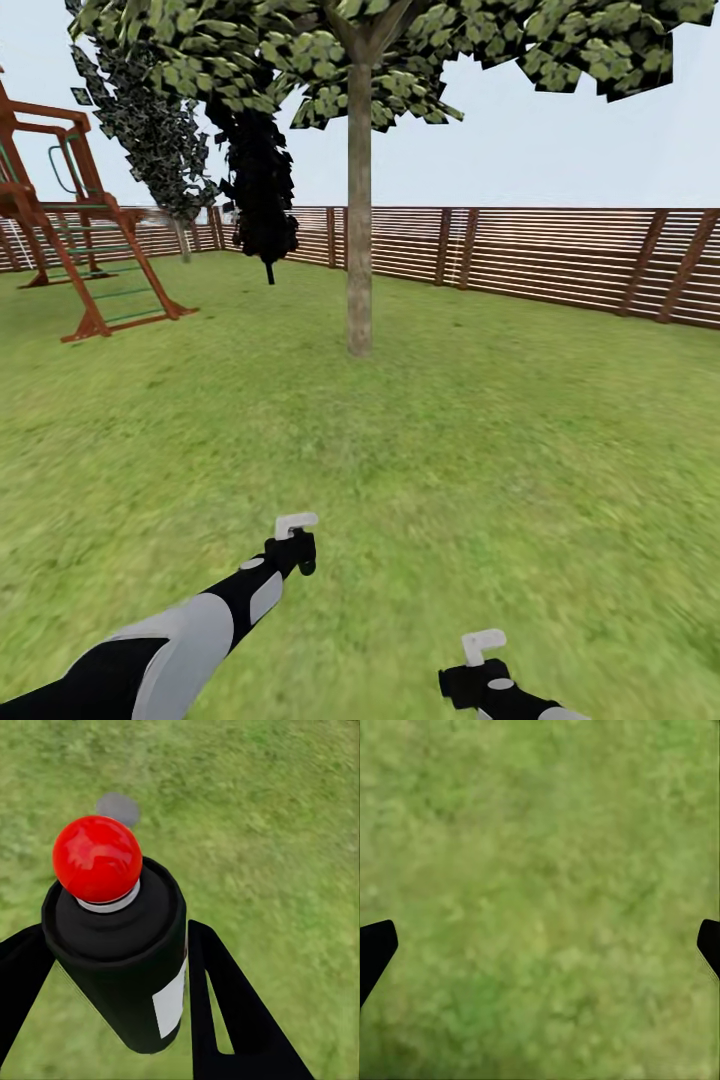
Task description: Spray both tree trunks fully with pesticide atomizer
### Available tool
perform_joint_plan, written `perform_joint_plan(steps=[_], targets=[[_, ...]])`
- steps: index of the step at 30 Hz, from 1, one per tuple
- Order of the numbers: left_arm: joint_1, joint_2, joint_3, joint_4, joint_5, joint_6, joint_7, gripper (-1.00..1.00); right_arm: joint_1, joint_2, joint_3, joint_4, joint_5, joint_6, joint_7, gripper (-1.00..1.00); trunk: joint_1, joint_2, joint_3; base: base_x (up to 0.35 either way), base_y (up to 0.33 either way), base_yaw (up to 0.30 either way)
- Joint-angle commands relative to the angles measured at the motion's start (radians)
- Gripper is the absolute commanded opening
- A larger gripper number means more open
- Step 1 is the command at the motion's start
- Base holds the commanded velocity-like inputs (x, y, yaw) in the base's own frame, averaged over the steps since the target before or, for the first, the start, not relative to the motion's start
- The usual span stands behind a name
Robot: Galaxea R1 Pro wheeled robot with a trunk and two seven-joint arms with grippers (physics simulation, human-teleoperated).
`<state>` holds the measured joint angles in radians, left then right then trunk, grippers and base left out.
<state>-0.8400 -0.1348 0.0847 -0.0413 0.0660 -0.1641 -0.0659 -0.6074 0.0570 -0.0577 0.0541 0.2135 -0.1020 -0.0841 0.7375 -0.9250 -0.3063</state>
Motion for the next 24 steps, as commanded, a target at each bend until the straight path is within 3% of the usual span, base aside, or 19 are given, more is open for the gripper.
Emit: perform_joint_plan(steps=[1,24], targets=[[0.000,0.000,0.000,0.000,0.000,0.000,0.000,-1.00,0.000,0.000,0.000,0.000,-0.001,0.000,0.000,1.00,0.000,0.000,0.000,0.350,0.000,0.000],[-0.001,0.000,0.000,0.000,0.000,0.000,0.000,-1.00,0.000,-0.002,-0.003,0.000,-0.006,0.001,0.000,1.00,0.000,0.000,0.000,0.350,0.000,0.000]])
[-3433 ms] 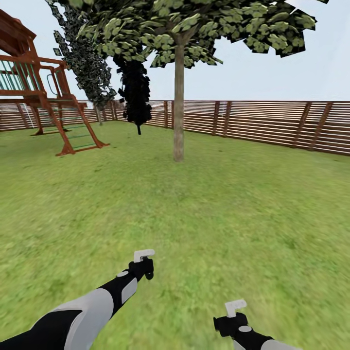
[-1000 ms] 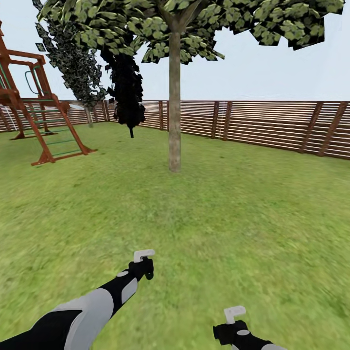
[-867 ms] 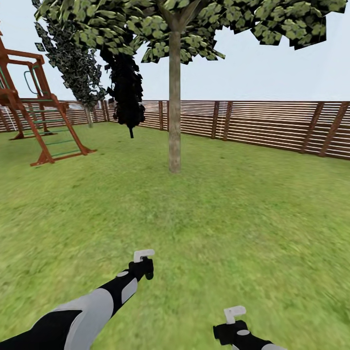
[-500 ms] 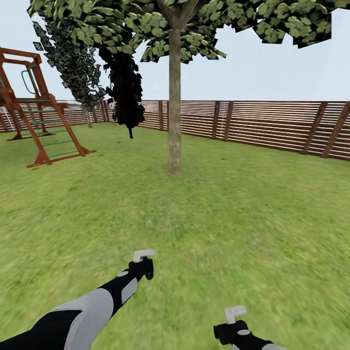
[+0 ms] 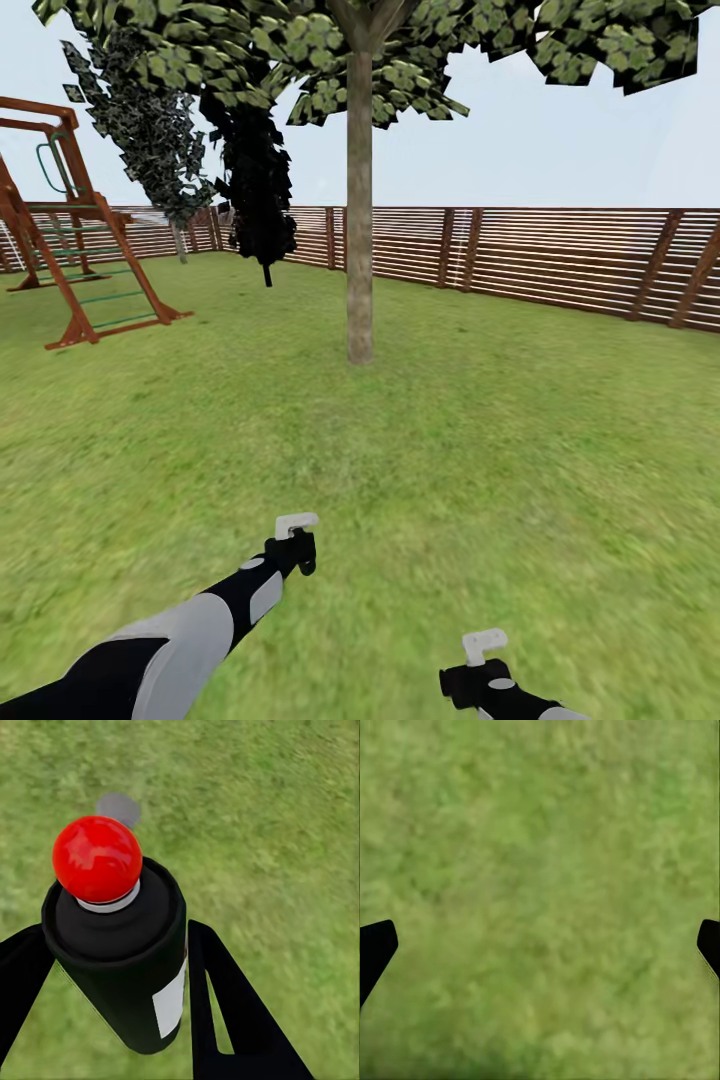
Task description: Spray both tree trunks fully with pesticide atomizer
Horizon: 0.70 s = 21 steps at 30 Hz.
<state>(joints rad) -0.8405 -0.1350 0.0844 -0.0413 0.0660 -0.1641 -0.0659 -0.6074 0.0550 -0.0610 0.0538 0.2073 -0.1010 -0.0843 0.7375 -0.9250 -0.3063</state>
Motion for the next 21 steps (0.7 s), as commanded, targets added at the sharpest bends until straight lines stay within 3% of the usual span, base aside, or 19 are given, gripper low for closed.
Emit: perform_joint_plan(steps=[1,21], targets=[[0.000,0.000,0.000,0.000,0.000,0.000,0.000,-1.00,0.000,-0.001,0.000,0.000,0.000,-0.001,0.000,1.00,0.000,0.000,0.000,0.350,0.000,0.000],[0.000,0.000,0.000,0.000,0.000,0.000,0.000,-1.00,0.000,0.001,0.004,0.001,0.006,-0.014,0.001,1.00,0.000,0.000,0.000,0.350,0.000,0.000]])
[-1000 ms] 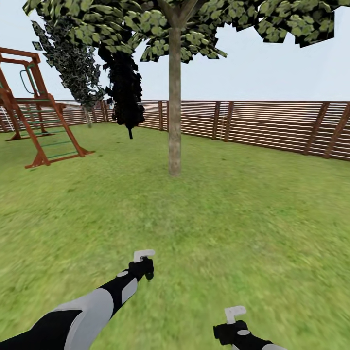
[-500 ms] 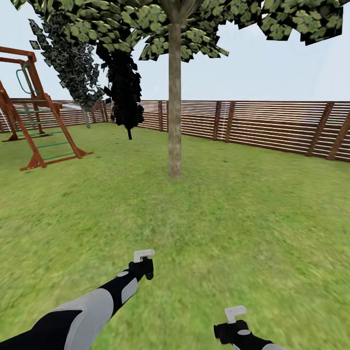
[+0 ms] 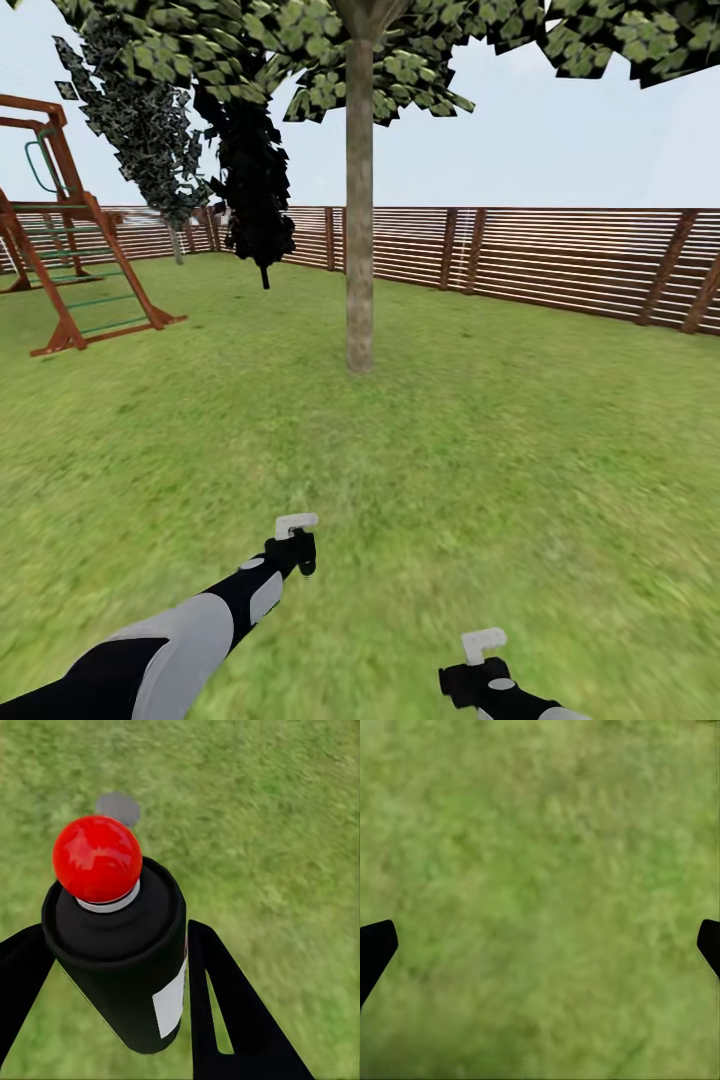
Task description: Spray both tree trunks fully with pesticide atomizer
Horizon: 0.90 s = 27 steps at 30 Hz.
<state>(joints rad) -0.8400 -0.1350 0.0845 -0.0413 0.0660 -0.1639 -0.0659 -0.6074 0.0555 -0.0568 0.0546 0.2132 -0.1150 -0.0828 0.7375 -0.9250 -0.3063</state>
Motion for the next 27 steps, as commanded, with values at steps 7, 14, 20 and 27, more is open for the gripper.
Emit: perform_joint_plan(steps=[7,14,20,27], targets=[[0.000,0.000,0.000,0.000,0.000,0.001,0.000,-1.00,0.000,0.000,0.000,0.001,0.000,0.000,0.000,1.00,0.000,0.000,0.000,0.350,0.000,0.000],[0.000,0.000,0.000,0.000,0.000,0.001,0.000,-1.00,0.000,0.001,0.000,0.001,0.000,0.000,0.000,1.00,0.000,0.000,0.000,0.350,0.000,0.000],[-0.001,0.000,0.000,0.000,0.000,0.001,0.000,-1.00,0.000,0.001,0.000,0.001,0.000,0.000,0.000,1.00,0.000,0.000,0.000,0.350,0.000,0.000],[0.000,0.000,0.001,0.000,0.000,0.001,0.000,-1.00,0.000,0.001,0.000,0.001,0.000,0.000,0.000,1.00,0.000,0.000,0.000,0.350,0.000,0.000]])
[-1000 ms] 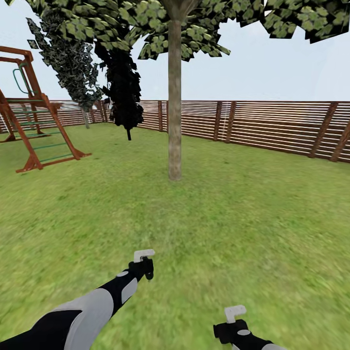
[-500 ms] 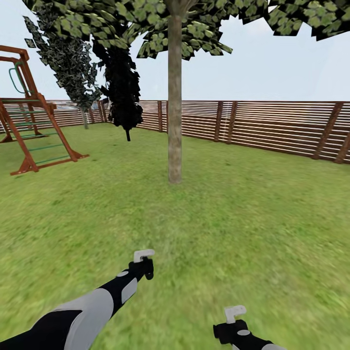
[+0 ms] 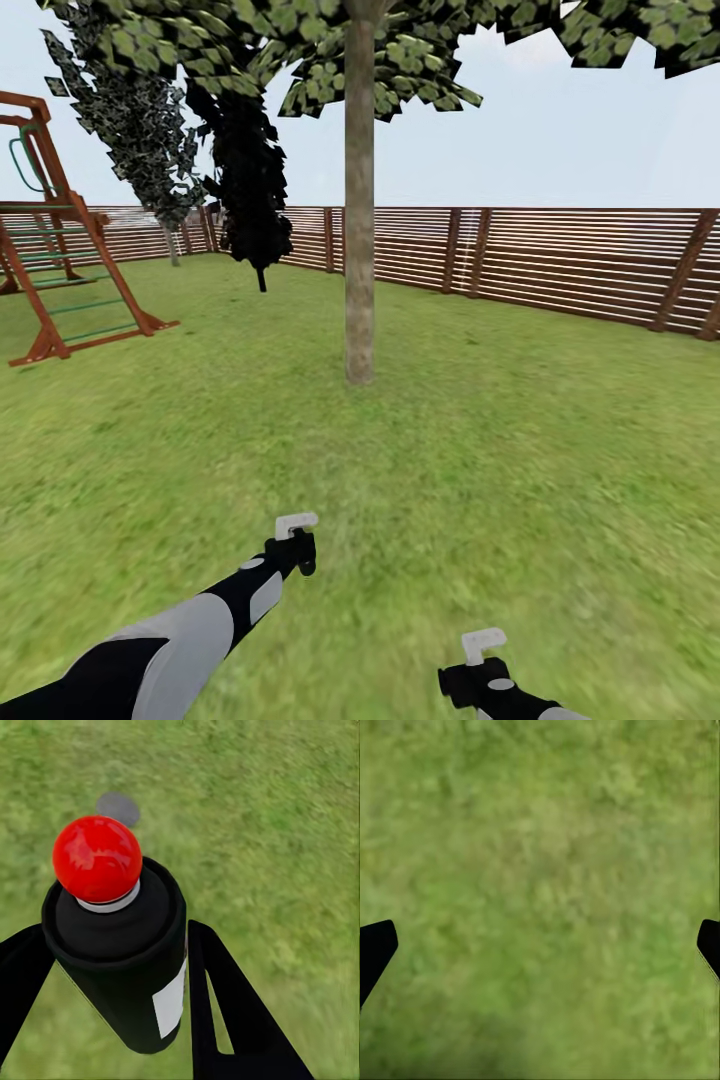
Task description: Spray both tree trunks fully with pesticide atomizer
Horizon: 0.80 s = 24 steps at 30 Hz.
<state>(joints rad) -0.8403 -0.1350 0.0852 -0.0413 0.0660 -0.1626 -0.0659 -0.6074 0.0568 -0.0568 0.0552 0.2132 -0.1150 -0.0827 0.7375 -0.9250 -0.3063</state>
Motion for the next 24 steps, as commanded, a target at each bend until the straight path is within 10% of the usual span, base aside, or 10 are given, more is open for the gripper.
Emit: perform_joint_plan(steps=[1,24], targets=[[0.000,0.000,0.000,0.000,0.000,0.000,0.000,-1.00,0.000,0.000,0.000,0.000,0.000,0.000,0.000,1.00,0.000,0.000,0.000,0.350,0.000,0.000],[0.001,0.000,-0.001,0.000,0.000,-0.001,0.000,-1.00,0.000,0.000,0.000,0.000,0.000,0.000,0.001,1.00,0.000,0.000,0.000,0.350,0.000,0.000]])
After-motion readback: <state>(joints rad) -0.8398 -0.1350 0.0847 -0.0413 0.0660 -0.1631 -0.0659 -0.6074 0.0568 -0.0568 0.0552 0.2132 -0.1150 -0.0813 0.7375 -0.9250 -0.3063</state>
